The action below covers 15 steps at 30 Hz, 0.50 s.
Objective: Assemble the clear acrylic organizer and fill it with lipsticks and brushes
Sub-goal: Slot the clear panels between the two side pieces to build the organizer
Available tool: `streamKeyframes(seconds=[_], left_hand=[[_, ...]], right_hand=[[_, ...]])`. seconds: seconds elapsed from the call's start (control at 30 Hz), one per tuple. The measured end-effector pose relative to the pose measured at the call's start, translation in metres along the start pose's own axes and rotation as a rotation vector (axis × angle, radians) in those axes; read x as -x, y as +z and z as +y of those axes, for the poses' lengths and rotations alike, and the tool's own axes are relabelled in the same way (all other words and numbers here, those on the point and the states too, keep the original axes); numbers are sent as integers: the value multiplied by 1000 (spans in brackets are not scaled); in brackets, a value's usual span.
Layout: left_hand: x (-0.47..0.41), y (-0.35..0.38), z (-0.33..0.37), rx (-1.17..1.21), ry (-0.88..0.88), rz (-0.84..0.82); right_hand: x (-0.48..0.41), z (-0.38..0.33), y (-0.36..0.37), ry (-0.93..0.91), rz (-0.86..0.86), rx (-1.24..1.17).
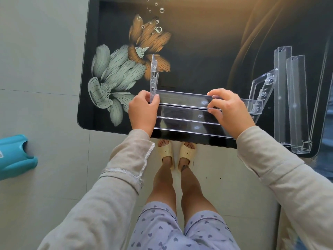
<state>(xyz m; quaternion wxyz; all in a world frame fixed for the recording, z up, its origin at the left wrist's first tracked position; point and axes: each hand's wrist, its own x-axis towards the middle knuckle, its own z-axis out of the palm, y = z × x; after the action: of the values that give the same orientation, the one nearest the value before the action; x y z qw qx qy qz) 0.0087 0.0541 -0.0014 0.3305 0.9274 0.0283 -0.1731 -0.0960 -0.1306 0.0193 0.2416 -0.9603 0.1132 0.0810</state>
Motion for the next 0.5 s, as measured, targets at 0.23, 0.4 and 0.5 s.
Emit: streamKeyframes(seconds=[0.23, 0.4, 0.5], left_hand=[[-5, 7, 2, -122, 19, 37], [-5, 8, 1, -141, 40, 42], [-4, 9, 1, -151, 52, 44]], right_hand=[[14, -5, 1, 73, 132, -32], [49, 0, -3, 448, 621, -289], [56, 18, -9, 833, 715, -560]])
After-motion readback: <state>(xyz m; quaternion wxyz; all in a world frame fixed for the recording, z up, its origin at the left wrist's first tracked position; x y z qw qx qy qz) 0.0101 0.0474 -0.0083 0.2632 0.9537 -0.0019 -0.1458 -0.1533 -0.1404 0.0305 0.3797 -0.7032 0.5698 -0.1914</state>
